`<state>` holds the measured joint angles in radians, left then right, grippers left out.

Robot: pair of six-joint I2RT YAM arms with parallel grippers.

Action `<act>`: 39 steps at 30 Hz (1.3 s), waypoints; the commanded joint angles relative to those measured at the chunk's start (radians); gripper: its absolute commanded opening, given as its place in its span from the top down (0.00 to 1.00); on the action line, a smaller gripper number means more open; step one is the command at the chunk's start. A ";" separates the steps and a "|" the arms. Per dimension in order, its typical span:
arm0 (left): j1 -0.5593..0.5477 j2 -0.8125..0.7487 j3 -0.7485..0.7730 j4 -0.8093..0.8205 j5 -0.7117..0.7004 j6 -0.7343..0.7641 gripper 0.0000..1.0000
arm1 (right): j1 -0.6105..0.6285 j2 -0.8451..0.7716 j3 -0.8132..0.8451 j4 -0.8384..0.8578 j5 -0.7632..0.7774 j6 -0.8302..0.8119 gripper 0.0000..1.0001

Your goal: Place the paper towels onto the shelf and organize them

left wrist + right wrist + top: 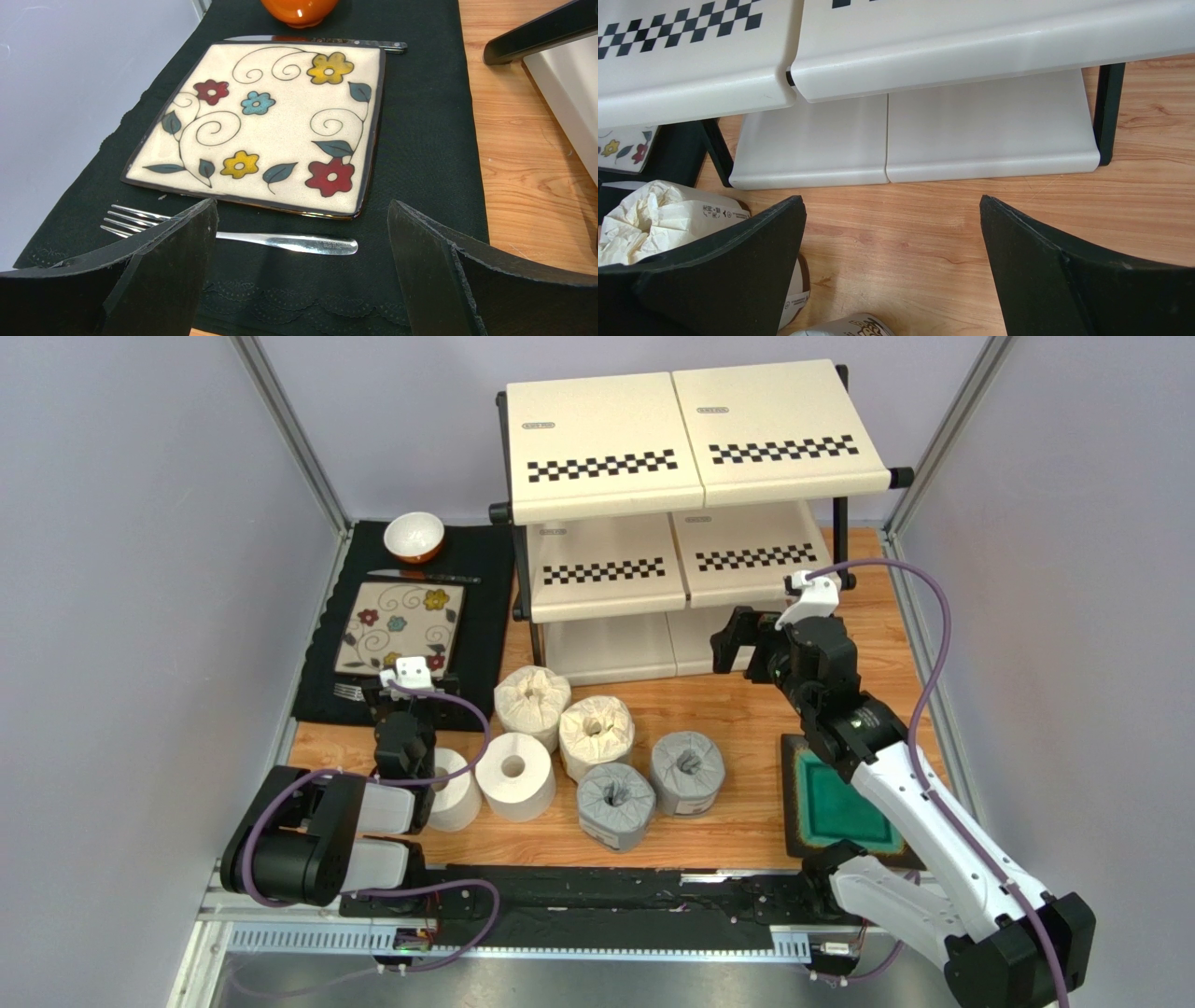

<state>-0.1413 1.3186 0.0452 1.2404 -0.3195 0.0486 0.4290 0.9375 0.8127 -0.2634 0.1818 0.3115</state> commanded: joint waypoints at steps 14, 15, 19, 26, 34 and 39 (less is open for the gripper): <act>0.008 -0.012 -0.258 0.031 0.013 -0.006 0.01 | 0.701 0.320 0.295 -0.135 0.441 0.075 0.01; 0.008 -0.010 -0.257 0.031 0.013 -0.007 0.01 | 0.753 0.363 0.305 -0.134 0.468 0.089 0.01; 0.008 -0.012 -0.258 0.031 0.013 -0.006 0.01 | 0.850 0.464 0.380 -0.146 0.504 0.181 0.01; 0.008 -0.010 -0.258 0.031 0.013 -0.006 0.01 | 0.939 0.586 0.465 -0.163 0.548 0.402 0.09; 0.008 -0.010 -0.258 0.031 0.013 -0.006 0.01 | 0.947 0.684 0.532 -0.209 0.498 0.607 0.14; 0.008 -0.010 -0.257 0.031 0.013 -0.007 0.01 | 0.947 0.721 0.539 -0.237 0.521 0.663 0.22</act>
<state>-0.1413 1.3186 0.0452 1.2404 -0.3195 0.0486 1.3712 1.6386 1.3136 -0.4751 0.6689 0.8680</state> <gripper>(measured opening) 0.992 0.820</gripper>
